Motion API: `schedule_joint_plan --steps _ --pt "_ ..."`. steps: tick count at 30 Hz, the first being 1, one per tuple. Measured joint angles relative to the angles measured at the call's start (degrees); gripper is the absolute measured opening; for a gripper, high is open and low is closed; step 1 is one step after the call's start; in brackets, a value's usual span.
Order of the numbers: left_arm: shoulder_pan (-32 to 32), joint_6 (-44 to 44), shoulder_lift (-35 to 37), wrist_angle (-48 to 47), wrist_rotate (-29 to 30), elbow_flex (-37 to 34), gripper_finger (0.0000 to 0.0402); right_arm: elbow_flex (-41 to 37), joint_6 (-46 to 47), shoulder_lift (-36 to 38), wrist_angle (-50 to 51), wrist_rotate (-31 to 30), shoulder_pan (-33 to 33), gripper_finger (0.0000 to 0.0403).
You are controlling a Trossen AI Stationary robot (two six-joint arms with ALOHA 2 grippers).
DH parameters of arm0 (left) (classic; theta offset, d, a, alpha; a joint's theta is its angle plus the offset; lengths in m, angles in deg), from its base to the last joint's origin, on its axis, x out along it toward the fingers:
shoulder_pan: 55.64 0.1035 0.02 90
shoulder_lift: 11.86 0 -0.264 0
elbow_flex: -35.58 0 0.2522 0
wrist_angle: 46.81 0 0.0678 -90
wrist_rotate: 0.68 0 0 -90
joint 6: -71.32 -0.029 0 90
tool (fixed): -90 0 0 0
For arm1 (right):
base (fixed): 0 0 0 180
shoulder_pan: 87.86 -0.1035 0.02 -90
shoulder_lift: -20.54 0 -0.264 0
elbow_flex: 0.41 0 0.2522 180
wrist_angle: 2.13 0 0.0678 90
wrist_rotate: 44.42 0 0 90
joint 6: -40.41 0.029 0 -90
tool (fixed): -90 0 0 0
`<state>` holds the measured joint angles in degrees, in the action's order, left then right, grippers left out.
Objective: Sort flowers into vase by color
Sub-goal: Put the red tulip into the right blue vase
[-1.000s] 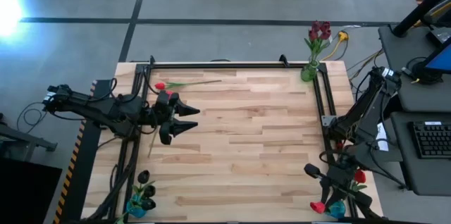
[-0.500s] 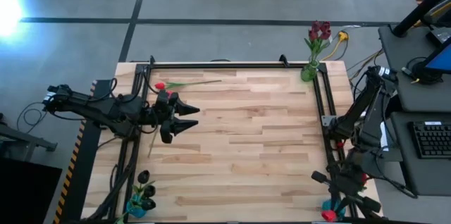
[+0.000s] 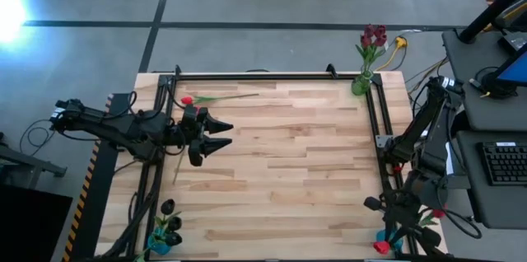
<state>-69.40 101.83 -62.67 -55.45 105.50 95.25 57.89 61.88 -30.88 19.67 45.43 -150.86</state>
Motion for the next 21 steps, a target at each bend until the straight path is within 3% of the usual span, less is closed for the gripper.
schedule_joint_plan --steps 8,21 --pt "0.15 -0.4 0.0 -0.84 0.02 0.0 0.0272 0.0 0.06 0.02 -0.02 -1.3 0.02 0.0012" --pt "0.5 -0.42 0.0 -2.22 0.44 0.0 0.0272 0.04 8.37 -0.39 1.25 -1.51 0.02 0.0016"
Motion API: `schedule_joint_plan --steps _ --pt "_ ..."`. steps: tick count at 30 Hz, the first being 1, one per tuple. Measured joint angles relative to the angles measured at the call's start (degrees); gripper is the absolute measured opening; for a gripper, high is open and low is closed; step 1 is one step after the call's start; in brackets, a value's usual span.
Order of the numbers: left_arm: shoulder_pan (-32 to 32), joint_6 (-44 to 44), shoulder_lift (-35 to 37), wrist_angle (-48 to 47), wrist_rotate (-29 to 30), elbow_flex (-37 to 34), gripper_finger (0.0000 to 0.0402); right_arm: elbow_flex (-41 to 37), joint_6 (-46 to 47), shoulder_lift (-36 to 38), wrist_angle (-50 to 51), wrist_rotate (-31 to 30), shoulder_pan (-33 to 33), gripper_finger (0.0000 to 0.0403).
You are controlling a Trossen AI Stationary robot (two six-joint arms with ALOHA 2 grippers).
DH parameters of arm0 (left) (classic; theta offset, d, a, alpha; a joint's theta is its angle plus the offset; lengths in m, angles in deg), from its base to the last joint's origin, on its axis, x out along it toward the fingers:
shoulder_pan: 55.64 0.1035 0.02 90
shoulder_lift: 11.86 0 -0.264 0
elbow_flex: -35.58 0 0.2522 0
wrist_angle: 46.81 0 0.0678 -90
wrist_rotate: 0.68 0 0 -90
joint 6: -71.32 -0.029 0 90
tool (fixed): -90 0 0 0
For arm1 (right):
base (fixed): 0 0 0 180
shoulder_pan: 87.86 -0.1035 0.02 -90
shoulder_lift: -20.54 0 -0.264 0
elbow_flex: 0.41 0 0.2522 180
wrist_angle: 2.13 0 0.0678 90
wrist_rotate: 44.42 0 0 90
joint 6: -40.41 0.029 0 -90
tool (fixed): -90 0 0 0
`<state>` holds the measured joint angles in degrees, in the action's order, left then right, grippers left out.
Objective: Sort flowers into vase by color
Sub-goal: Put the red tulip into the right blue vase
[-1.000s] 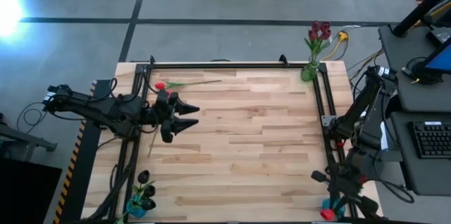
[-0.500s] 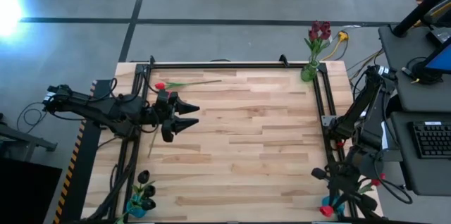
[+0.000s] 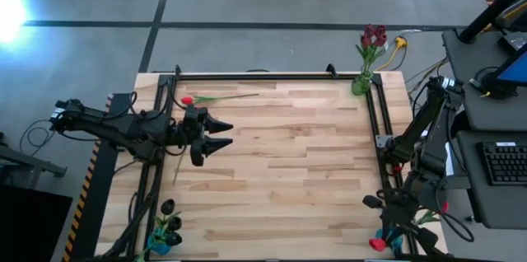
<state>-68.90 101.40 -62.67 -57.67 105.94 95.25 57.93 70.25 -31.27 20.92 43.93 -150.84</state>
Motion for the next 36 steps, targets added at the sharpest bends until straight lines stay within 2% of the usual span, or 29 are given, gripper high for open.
schedule_joint_plan --steps 3,10,15,21,25,31,36 --pt "0.16 0.0 0.0 0.02 0.0 -0.12 0.0272 0.0 1.56 0.0 0.69 0.17 -0.02 0.0037" --pt "0.57 0.0 0.0 -0.36 0.0 -0.26 0.0272 1.59 2.32 -0.04 2.09 0.15 -0.02 0.012" --pt "1.32 -0.02 0.07 -0.97 0.0 -0.31 0.0272 4.98 4.14 -0.04 8.63 0.15 -0.02 0.0158" --pt "2.36 0.0 0.07 -2.57 0.0 -0.31 0.0272 9.16 12.69 -0.04 19.71 0.6 -0.02 0.019" --pt "3.36 -0.04 0.07 -3.05 -0.02 -0.31 0.0272 11.36 20.29 -0.04 26.28 4.83 -0.02 0.0207" --pt "4.02 -2.65 0.18 -3.03 -0.04 -0.31 0.0272 13.14 25.14 -0.07 28.08 7.98 -0.02 0.0227" --pt "4.09 -5.24 0.38 -3.13 -0.04 -0.31 0.0272 15.82 25.75 -0.09 28.38 7.88 -0.02 0.0235"
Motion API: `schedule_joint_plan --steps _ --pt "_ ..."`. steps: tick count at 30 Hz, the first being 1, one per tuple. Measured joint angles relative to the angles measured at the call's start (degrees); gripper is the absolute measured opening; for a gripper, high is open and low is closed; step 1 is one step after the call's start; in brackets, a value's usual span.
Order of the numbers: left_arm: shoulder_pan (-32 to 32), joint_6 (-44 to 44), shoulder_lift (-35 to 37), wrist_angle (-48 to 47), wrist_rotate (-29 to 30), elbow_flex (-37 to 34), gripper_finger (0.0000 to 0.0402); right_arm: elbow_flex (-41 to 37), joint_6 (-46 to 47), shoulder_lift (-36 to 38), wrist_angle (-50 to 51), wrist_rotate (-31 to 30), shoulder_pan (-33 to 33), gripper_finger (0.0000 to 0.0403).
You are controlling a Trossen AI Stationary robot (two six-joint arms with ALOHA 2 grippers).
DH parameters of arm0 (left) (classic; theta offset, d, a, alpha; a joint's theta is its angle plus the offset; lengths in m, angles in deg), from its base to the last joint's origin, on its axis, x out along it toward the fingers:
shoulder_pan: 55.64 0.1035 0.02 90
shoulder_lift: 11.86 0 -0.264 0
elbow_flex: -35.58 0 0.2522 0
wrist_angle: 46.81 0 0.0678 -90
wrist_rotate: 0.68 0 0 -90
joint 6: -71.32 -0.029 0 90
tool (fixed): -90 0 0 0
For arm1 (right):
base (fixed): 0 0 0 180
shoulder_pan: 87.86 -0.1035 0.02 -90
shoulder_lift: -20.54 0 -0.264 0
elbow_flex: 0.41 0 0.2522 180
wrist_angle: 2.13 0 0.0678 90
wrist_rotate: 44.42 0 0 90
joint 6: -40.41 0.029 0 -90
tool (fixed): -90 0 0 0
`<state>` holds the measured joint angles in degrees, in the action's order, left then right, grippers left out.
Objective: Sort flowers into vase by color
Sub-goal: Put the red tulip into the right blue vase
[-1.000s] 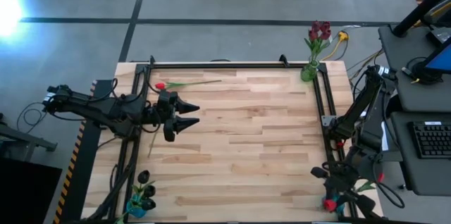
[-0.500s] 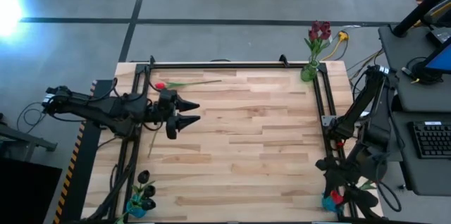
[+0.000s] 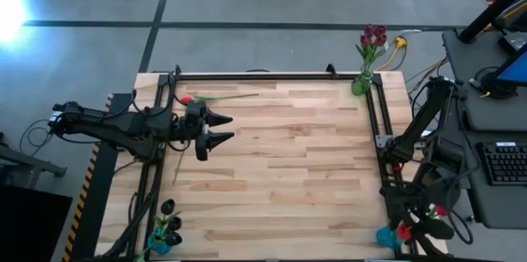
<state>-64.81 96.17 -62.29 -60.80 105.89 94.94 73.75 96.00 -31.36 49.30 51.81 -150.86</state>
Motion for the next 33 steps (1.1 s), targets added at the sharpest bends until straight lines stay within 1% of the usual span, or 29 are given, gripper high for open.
schedule_joint_plan --steps 5,12,17,20,22,25,27,29,33 --pt "0.0 -0.57 0.05 -0.44 0.0 0.0 0.0272 3.22 -0.01 0.0 4.17 -2.63 0.0 0.0236" --pt "0.0 0.38 -0.19 -0.72 0.0 0.0 0.0272 5.79 3.07 0.0 14.84 -2.79 0.0 0.0238" --pt "0.0 6.04 -1.67 -0.82 -0.7 0.0 0.0272 5.97 7.14 0.08 18.17 -2.5 0.0 0.0238" --pt "-0.17 12.38 -3.15 -0.7 -1.09 0.0 0.0272 6.0 10.69 0.09 19.77 -0.81 0.0 0.0238" --pt "-0.2 14.92 -4.51 -0.71 -1.37 0.0 0.0272 5.99 13.24 0.11 20.77 0.1 0.0 0.0238" --pt "-0.2 18.12 -6.47 -0.66 -3.38 0.0 0.0272 6.01 16.1 0.13 21.99 1.19 0.0 0.0238" --pt "-0.2 19.54 -7.7 -0.17 -6.96 0.0 0.0272 6.39 17.46 0.13 23.67 1.74 0.0 0.0238" --pt "-0.21 19.68 -8.77 0.69 -9.25 0.0 0.0272 7.33 18.6 0.13 25.46 1.74 0.0 0.0238" --pt "-0.2 19.83 -9.17 0.8 -10.05 0.01 0.0272 9.96 20.06 0.11 29.84 1.64 0.0 0.0238"
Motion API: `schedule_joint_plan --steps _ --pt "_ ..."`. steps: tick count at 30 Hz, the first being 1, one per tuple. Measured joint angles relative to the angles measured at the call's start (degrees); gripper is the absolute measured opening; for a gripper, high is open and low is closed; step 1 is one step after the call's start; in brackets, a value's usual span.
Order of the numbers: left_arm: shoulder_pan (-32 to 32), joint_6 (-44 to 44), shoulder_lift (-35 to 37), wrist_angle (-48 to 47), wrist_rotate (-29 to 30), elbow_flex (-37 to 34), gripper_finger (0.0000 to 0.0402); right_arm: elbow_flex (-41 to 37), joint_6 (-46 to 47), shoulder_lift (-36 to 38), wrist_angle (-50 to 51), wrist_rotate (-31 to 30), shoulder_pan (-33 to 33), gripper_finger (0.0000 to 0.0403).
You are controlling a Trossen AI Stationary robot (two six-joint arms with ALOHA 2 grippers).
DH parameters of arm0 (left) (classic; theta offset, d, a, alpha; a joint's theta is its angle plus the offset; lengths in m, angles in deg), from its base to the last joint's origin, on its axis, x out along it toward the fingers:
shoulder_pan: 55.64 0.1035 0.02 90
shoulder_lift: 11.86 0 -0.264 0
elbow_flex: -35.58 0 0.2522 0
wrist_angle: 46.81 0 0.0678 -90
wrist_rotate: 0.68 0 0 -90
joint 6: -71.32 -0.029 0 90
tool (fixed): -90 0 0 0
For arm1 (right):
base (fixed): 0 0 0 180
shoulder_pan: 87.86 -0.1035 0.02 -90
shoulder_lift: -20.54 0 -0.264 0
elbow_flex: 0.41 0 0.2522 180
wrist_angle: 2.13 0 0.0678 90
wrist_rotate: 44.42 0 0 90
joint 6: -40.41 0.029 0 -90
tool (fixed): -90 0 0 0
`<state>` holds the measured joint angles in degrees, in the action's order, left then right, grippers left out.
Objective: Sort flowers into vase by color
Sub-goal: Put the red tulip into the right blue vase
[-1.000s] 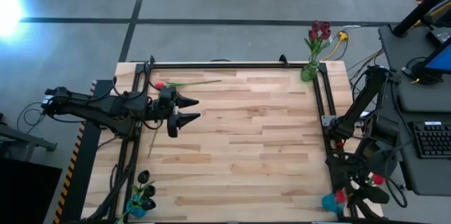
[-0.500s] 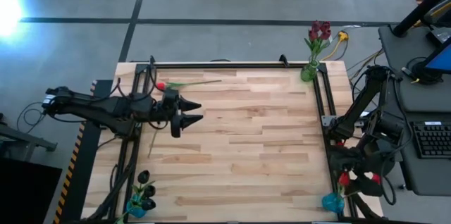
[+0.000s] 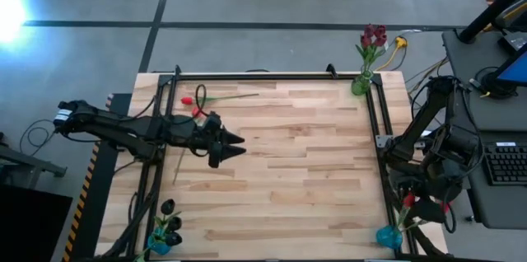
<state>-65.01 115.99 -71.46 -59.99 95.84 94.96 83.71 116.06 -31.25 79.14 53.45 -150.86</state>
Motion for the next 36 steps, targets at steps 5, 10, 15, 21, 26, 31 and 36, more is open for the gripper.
schedule_joint_plan --steps 5,10,15,21,26,31,36 --pt "0.0 -0.05 0.59 -0.71 -2.88 1.4 0.0272 3.36 0.35 0.02 3.64 -0.36 0.0 0.0238" --pt "0.0 -0.44 1.95 -1.64 -4.49 3.25 0.0272 7.03 2.13 0.01 7.44 -0.42 0.01 0.0238" --pt "0.1 -0.6 3.5 -5.61 -6.52 5.92 0.0272 11.42 3.11 0.04 10.33 -5.15 0.02 0.0238" --pt "0.26 1.11 4.46 -33.45 10.34 14.37 0.0272 16.82 2.34 0.02 10.24 -13.82 0.02 0.0238" --pt "1.39 15.01 3.45 -58.88 25.35 19.74 0.0272 19.22 -1.04 -0.06 10.19 -25.29 0.02 0.0238" --pt "8.09 25.84 1.54 -73.41 21.79 19.08 0.0263 19.65 -4.82 -0.13 10.09 -31.38 0.09 0.0238" --pt "17.18 31.48 0.15 -76.87 15.54 12.53 0.0229 20.24 -7.32 -0.15 9.72 -36.0 0.62 0.0238"
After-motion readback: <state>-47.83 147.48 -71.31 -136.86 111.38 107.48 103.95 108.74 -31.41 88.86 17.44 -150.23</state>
